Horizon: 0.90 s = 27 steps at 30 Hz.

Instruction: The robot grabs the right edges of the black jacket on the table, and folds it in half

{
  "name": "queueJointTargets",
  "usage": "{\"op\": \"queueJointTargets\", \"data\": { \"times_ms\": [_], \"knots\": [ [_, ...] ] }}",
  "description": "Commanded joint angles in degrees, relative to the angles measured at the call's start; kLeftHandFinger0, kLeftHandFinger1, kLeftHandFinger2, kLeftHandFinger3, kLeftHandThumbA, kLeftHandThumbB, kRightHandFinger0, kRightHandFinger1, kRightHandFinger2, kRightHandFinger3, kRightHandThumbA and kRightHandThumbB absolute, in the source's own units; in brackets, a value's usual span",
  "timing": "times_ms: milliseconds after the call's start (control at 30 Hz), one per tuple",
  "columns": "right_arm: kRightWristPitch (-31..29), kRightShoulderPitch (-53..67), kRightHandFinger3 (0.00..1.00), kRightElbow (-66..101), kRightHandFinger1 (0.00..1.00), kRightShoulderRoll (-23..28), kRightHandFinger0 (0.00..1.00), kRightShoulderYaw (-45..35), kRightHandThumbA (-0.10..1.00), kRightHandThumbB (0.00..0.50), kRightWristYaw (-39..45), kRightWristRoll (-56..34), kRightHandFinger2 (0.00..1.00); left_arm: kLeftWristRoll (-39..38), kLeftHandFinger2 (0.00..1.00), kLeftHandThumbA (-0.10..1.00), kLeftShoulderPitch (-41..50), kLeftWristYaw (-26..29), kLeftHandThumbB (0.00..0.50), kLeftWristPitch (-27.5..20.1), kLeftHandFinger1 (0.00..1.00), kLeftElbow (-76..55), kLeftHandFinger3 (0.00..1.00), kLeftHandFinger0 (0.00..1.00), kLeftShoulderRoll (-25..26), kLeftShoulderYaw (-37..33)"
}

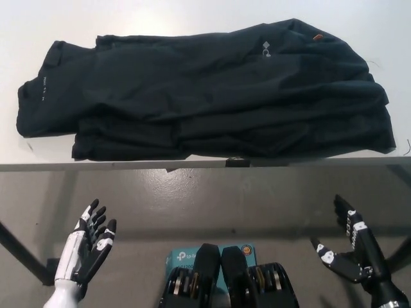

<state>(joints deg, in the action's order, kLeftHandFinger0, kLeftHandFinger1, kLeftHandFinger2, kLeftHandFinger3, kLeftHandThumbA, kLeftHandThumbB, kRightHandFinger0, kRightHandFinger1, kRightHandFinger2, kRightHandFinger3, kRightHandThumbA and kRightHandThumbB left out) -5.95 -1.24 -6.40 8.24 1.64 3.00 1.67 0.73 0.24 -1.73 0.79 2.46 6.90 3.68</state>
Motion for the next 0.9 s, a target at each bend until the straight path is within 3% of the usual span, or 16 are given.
{"op": "queueJointTargets", "data": {
  "times_ms": [0,33,100,233,333,367,400,433,467,500,533,567,633,667,767,867],
  "knots": [
    [-5.1,0.9,1.0,4.2,1.0,-0.8,1.0,-1.8,0.59,0.151,-1.0,-1.6,1.0,0.1,1.0,0.6,-0.9,0.0,0.0,-0.9,1.0,-1.5,1.0,1.0,0.0,-0.3],
    [-5.5,1.0,1.0,4.4,1.0,-0.9,1.0,-2.0,0.59,0.151,-1.2,-1.4,1.0,0.1,1.0,0.6,-0.9,0.0,0.0,-1.0,1.0,-1.5,1.0,1.0,-0.1,-0.3],
    [-10.2,3.6,1.0,10.4,0.91,-4.2,0.86,-4.5,0.63,0.126,-5.4,-0.9,1.0,-0.5,1.0,0.6,-0.4,-0.5,0.0,-0.5,1.0,-2.4,1.0,1.0,-0.4,-0.6],
    [-10.9,3.9,1.0,21.1,0.87,-7.5,0.77,-7.0,0.67,0.115,-7.0,-2.0,0.97,0.1,1.0,0.62,0.0,-0.5,0.004,-1.4,1.0,-2.6,1.0,1.0,0.2,-0.5],
    [-10.6,4.0,1.0,21.5,0.86,-8.0,0.77,-7.5,0.67,0.114,-6.5,-1.9,0.97,0.1,1.0,0.63,0.0,-0.5,0.0,-1.4,1.0,-2.6,1.0,1.0,0.2,-0.5],
    [-7.7,0.6,1.0,31.9,0.86,-7.0,0.74,-11.0,0.77,0.137,-8.4,-4.7,0.98,0.3,1.0,0.63,1.0,-0.6,0.001,-1.4,1.0,-2.9,1.0,1.0,0.4,-0.6],
    [-5.4,-1.0,1.0,35.2,0.9,-5.7,0.77,-12.6,0.82,0.179,-8.8,-6.3,1.0,0.2,1.0,0.64,1.2,-0.7,0.001,-1.6,1.0,-2.9,1.0,1.0,0.4,-0.7],
    [-3.1,-2.1,1.0,37.0,0.92,-4.9,0.79,-13.4,0.83,0.188,-8.7,-7.3,1.0,0.2,1.0,0.64,1.3,-0.7,0.0,-1.8,1.0,-2.8,1.0,1.0,0.3,-0.7],
    [0.4,-3.3,1.0,39.1,1.0,-2.6,0.91,-14.2,0.89,0.251,-7.8,-9.8,1.0,0.1,1.0,0.65,1.7,-0.8,0.0,-2.2,1.0,-2.5,1.0,1.0,0.2,-0.8],
    [1.4,-3.5,1.0,39.6,1.0,-1.8,0.93,-14.6,0.9,0.253,-7.3,-10.8,1.0,0.1,1.0,0.65,2.3,-0.8,0.0,-2.3,1.0,-2.5,1.0,1.0,0.1,-0.8],
    [5.1,-5.0,1.0,40.4,1.0,1.5,1.0,-15.9,0.93,0.295,-6.3,-12.8,1.0,0.2,1.0,0.67,3.3,-0.8,0.0,-1.9,1.0,-2.9,1.0,1.0,0.0,-1.0],
    [7.9,-6.2,1.0,40.6,1.0,3.5,1.0,-16.8,0.97,0.311,-5.8,-14.2,1.0,0.0,1.0,0.66,4.0,-0.9,0.0,-2.0,1.0,-3.2,1.0,1.0,-0.1,-1.0],
    [12.7,-9.0,1.0,40.6,1.0,6.0,1.0,-18.1,0.98,0.317,-5.7,-16.8,1.0,-0.3,1.0,0.66,4.2,-0.8,0.005,-2.3,1.0,-3.1,1.0,1.0,-0.3,-0.9],
    [14.3,-11.1,1.0,39.5,1.0,7.7,1.0,-19.0,0.93,0.315,-5.8,-21.2,1.0,0.1,1.0,0.66,4.4,-0.6,0.012,-2.3,1.0,-3.3,1.0,1.0,-0.3,-1.0],
    [20.8,-15.8,1.0,36.8,1.0,10.9,1.0,-21.4,0.92,0.239,-6.5,-28.5,1.0,0.4,1.0,0.66,4.6,-0.6,0.01,-2.3,1.0,-3.3,1.0,1.0,0.0,-1.0],
    [24.0,-20.5,1.0,29.6,1.0,12.8,1.0,-23.7,0.91,0.278,-5.7,-33.8,1.0,0.2,1.0,0.66,4.5,-0.8,0.008,-2.3,1.0,-3.3,1.0,1.0,0.3,-0.9]
  ]
}}
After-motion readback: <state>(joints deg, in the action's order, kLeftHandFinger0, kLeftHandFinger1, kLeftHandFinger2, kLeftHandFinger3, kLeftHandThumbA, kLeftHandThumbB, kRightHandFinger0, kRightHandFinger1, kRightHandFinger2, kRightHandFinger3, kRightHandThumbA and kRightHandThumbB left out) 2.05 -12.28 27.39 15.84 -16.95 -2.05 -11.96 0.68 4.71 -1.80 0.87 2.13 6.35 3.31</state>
